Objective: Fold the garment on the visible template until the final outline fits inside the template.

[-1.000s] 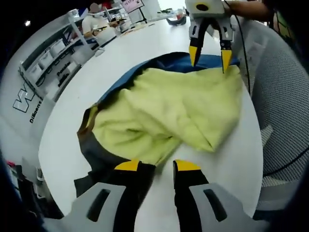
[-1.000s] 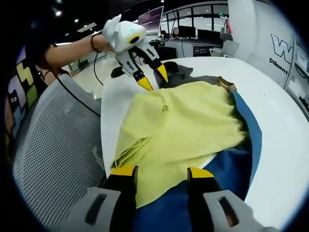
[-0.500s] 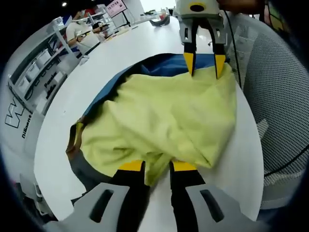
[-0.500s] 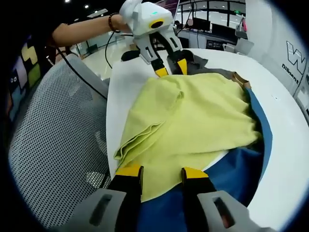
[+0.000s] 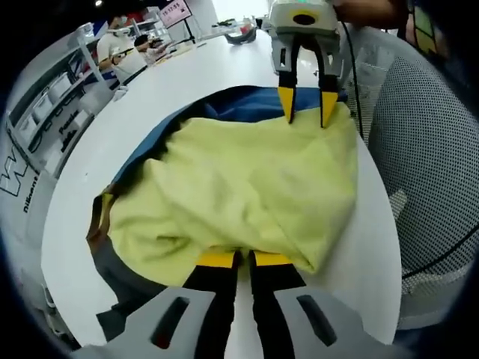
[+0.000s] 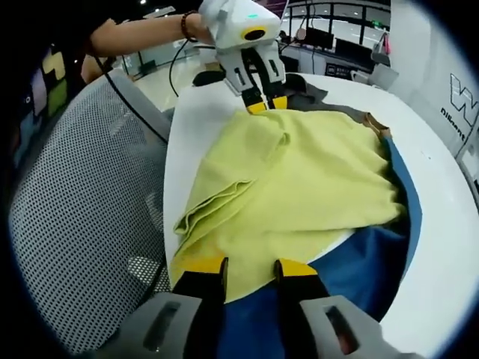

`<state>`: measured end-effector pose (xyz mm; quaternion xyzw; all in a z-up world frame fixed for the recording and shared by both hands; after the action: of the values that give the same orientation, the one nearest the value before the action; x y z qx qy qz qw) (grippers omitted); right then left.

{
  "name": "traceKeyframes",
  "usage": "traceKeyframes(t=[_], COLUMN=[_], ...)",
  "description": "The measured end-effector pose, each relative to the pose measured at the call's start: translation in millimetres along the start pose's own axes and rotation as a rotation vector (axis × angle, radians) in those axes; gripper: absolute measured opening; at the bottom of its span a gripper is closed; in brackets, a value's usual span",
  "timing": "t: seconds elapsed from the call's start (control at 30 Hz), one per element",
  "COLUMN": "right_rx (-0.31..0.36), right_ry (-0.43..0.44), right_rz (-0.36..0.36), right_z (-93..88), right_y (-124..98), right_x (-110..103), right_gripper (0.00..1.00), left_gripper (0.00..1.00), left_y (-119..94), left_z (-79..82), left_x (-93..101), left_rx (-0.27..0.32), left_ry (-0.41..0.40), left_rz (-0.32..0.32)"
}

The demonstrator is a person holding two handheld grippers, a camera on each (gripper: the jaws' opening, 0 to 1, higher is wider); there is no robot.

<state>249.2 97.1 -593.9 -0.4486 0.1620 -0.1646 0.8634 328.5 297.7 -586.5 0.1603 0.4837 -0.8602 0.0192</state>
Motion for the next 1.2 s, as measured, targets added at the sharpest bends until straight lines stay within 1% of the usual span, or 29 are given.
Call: traceKeyframes(t=[0.07, 0.13, 0.17, 0.2, 0.23, 0.3, 0.37, 0.4, 0.43, 0.47, 0.57, 0.6, 0.63, 0.67, 0.7, 0.87, 1.03, 1.2], right_rx=[0.002, -0.005, -0.013, -0.031, -0.040, -0.053, -0.060, -0.067, -0.069, -0.068, -0.072, -0.074, -0.076, -0.087, -0.084, -0.073, -0.084, -0.105], right_ry=[0.013, 0.001, -0.017, -0.059, -0.082, -0.049, -0.056, -0.048, -0.040, -0.036, -0.016, 0.004, 0.030, 0.096, 0.111, 0.138, 0.187, 0.192], right_rz=[-0.009, -0.014, -0.019, -0.035, -0.036, -0.039, -0.044, -0.056, -0.085, -0.094, -0.106, -0.112, -0.117, -0.120, -0.120, -0.127, -0.135, -0.137], right_z=[0.3, 0.4, 0.5, 0.8, 2.0, 2.9, 3.2, 3.5, 3.7, 4.5, 4.7, 4.7, 4.5, 2.6, 1.9, -3.5, -7.0, -8.9], right_y=[0.1, 0.0, 0.2, 0.3, 1.0, 1.4, 1.8, 2.3, 2.2, 2.7, 2.6, 2.3, 1.7, 0.1, -0.6, -4.4, -7.7, -9.4], right_x=[2.2, 2.2, 1.9, 2.2, 0.2, -0.9, -0.8, -0.2, 2.4, 3.2, 4.7, 4.8, 5.2, 5.1, 6.3, 11.4, 14.7, 14.8], right_gripper=[0.16, 0.15, 0.15, 0.14, 0.13, 0.12, 0.10, 0.05, 0.01, 0.00, 0.00, 0.00, 0.00, 0.00, 0.00, 0.00, 0.00, 0.00], left_gripper=[0.01, 0.01, 0.01, 0.01, 0.01, 0.00, 0.00, 0.00, 0.00, 0.00, 0.00, 0.00, 0.00, 0.00, 0.00, 0.00, 0.00, 0.00], left_y=[1.4, 2.4, 2.4, 2.2, 2.0, 2.1, 2.1, 2.1, 1.9, 1.8, 1.4, 1.1, 0.9, 0.4, -0.5, -4.1, -8.7, -14.1], left_z=[-1.1, -1.7, -1.6, -1.3, -1.3, -1.4, -2.2, -2.3, -2.3, -2.2, -3.4, -3.7, -4.3, -4.6, -4.9, -7.4, -11.3, -18.9], left_x=[0.4, 1.1, 1.1, 1.2, 1.4, 1.3, 1.4, 1.5, 2.0, 2.1, 1.2, 1.1, 1.2, 1.9, 2.6, 7.2, 9.9, 11.2], left_rx=[-0.004, -0.003, -0.001, 0.001, 0.001, 0.004, 0.010, 0.011, 0.014, 0.014, 0.002, -0.003, -0.009, -0.016, -0.024, -0.036, -0.055, -0.087], left_ry=[0.000, -0.009, -0.013, -0.017, -0.019, -0.029, -0.035, -0.034, -0.022, -0.020, -0.043, -0.042, -0.040, -0.042, -0.044, -0.032, -0.027, -0.011], left_rz=[-0.005, -0.009, -0.009, -0.008, -0.009, -0.008, -0.007, -0.007, -0.005, -0.004, -0.001, -0.001, -0.003, -0.007, -0.008, -0.018, -0.028, -0.025])
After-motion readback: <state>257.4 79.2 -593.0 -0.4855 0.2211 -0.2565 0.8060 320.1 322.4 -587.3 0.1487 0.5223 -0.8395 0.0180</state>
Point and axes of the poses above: the point that each gripper's makers call its tool centre point, and the gripper's own axes: y roughly forward along the fingers, x roughly to its right, z roughly out of its top, the point moved 6 cm from there along -y, roughly backward along the fingers, and after that the axes turned 12 degrees about y, right-handed, at the moved point
